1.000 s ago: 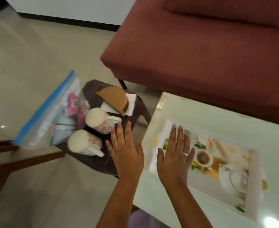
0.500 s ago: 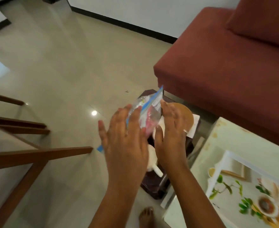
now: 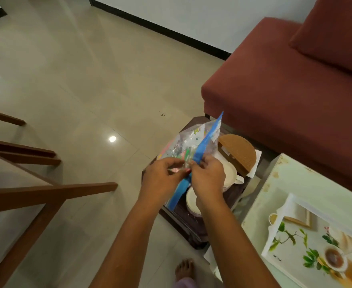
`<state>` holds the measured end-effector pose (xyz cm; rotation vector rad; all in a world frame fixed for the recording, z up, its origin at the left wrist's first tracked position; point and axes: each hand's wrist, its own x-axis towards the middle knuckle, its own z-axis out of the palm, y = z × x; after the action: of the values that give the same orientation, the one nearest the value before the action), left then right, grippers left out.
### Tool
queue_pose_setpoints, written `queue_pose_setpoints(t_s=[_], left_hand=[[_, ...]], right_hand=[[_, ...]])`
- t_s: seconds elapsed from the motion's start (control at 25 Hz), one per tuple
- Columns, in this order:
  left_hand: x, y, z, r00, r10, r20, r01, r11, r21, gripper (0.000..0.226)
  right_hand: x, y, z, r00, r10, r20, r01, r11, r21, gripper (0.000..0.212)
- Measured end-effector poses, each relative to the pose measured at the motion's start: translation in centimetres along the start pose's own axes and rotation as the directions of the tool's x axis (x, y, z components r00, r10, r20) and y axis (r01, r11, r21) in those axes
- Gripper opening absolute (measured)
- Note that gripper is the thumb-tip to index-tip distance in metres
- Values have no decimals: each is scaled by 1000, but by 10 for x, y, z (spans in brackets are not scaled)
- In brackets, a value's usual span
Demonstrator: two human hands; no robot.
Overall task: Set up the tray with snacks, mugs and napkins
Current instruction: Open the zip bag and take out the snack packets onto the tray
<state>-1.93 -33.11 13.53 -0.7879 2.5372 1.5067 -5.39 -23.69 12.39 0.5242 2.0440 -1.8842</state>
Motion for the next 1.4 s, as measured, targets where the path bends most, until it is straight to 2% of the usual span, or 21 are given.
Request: queue_pose_setpoints(t_s=[0.08,0.16,0.28,0.36,0.44,0.52,0.6,0.72,0.88,1.08,1.24,1.32,1.4], left_hand=[[1,-2,0,998,62,15,-63,996,68,41],[2,-5,1,991,123,54,-128,984,125,53],[2,-3,2,978,203,46,-208,961,180,58],[-1,1,3,964,266,30,-266,942,203,55],[-3,3,4,949,315,19,-311,925,216,52],[-5,2,4,946,323,20,-320,926,199,49],[-4,-1,5,950,309,34,-311,938,154,40],[-1,-3,4,963,268,41,-271,958,91,24],[10,3,2,971,238,16,-238,969,68,12],[16,15,3,916,343,-210,-292,926,240,18],[10,46,-8,814,470,-341,-405,881,246,17],[1,74,-15,792,514,-329,-462,857,229,17],[-11,103,-17,815,534,-225,-516,845,137,18]], right_hand=[[6,9,-3,999,16,39,-22,990,138,17],[12,12,-6,996,5,85,-29,960,280,12],[19,11,-5,990,-20,138,-28,941,338,8],[20,9,-3,990,-7,139,-47,924,380,6],[18,10,-2,991,20,133,-76,896,437,17],[16,12,-1,991,37,126,-94,867,489,30],[15,14,-2,988,29,152,-103,855,508,33],[16,12,-4,965,-3,262,-131,859,494,28],[20,10,-3,907,-13,422,-221,836,503,31],[22,-6,4,884,-63,463,-188,860,475,26],[16,-44,1,874,-183,450,-100,839,535,24],[9,-67,-11,874,-253,415,-28,826,563,24],[0,-88,-33,859,-331,391,42,806,590,23]])
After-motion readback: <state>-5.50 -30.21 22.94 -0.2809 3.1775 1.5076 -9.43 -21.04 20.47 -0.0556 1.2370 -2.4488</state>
